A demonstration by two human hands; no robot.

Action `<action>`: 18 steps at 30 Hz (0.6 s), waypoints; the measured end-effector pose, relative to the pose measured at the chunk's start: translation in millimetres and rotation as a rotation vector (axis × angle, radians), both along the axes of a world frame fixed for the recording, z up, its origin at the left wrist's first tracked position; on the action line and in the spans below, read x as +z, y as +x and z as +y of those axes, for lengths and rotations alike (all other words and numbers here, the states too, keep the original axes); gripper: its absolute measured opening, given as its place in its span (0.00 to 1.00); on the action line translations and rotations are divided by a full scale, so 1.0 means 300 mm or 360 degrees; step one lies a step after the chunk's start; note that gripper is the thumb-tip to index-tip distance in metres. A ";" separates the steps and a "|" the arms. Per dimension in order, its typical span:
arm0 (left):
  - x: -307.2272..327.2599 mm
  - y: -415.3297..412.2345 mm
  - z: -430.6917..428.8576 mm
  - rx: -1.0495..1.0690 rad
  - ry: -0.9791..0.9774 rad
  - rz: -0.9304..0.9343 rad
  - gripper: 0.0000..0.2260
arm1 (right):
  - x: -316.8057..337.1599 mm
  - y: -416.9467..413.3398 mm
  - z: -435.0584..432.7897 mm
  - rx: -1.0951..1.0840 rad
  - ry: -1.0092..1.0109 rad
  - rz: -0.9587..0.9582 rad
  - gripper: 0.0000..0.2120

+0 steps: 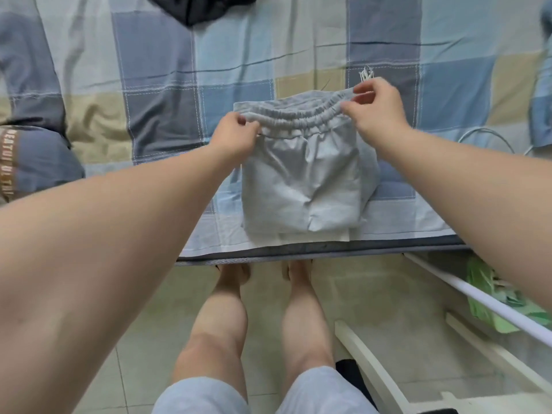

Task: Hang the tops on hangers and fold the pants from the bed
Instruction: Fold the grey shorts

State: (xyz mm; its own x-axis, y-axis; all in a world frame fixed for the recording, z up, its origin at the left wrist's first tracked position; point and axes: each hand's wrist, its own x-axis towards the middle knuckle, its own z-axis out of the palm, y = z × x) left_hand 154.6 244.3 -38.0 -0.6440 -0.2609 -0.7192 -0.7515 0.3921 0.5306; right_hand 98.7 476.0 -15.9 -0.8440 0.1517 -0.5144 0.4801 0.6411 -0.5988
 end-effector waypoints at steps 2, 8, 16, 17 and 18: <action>-0.026 -0.001 0.001 0.0145 -0.0030 0.0080 0.18 | -0.038 0.002 0.007 -0.0074 0.0008 0.0018 0.18; -0.121 0.134 0.020 0.0335 -0.0175 -0.0008 0.33 | -0.165 0.152 0.093 -0.0253 0.0343 -0.0224 0.37; -0.187 0.204 0.081 0.0350 0.0131 -0.0321 0.34 | -0.239 0.225 0.120 -0.0474 -0.0280 -0.0554 0.34; -0.187 0.204 0.084 0.0355 0.0177 -0.0337 0.33 | -0.234 0.226 0.120 -0.0409 -0.0322 -0.0610 0.34; -0.181 0.205 0.087 0.0365 0.0238 -0.0351 0.31 | -0.228 0.230 0.119 -0.0336 -0.0345 -0.0663 0.33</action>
State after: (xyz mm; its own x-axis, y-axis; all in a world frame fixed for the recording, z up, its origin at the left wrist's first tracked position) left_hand 216.2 270.3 -92.3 -0.4056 -0.2619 -0.8758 -0.9140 0.1299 0.3844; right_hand 167.8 511.8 -84.2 -0.5231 0.1492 -0.8391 0.8118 0.3870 -0.4373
